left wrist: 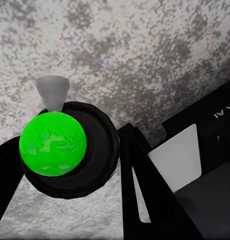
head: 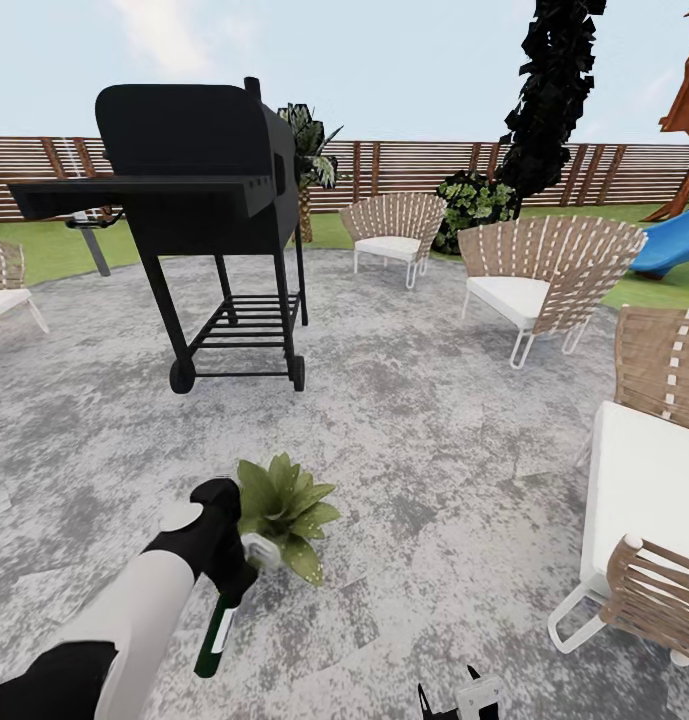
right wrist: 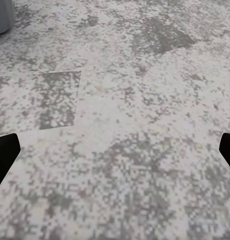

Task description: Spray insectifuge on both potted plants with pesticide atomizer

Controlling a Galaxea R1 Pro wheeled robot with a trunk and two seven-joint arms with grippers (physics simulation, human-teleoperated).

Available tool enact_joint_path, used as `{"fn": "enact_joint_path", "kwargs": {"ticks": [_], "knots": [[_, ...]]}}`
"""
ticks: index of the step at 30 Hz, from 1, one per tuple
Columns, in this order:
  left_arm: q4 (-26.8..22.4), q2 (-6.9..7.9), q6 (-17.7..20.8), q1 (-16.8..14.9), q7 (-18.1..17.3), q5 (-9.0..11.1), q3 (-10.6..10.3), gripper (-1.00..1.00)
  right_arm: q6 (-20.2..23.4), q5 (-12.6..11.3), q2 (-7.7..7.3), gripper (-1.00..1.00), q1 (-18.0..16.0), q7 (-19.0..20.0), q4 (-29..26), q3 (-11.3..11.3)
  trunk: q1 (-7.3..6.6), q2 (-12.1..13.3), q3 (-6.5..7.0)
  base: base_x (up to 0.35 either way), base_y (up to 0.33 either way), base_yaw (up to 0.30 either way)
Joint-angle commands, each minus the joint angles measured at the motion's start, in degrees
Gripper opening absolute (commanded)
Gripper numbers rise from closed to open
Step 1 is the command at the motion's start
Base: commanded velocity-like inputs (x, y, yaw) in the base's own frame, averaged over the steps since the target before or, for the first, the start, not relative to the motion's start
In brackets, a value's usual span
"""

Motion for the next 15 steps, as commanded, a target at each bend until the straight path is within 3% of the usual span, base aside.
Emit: {"fn": "enact_joint_path", "kwargs": {"ticks": [1,8,15], "knots": [[-0.03,-0.01,0.56,0.32,-0.53,-0.61,0.22,-1.00,-0.07,0.60,0.01,1.00,-0.03,-0.58,0.05,0.11,-0.01,-0.02,-0.05,0.000,0.000,0.000],[-0.65,0.18,0.51,1.06,-0.43,-0.59,0.22,-1.00,-0.07,0.60,0.06,1.00,-0.03,-0.43,0.05,0.11,-0.01,-0.02,-0.05,-0.018,0.016,0.000],[-0.85,0.22,0.57,1.07,-0.27,-0.60,0.22,-1.00,-0.07,0.64,-0.02,1.00,-0.03,-0.59,0.05,0.05,-0.01,-0.02,-0.05,-0.214,0.193,0.000]]}}
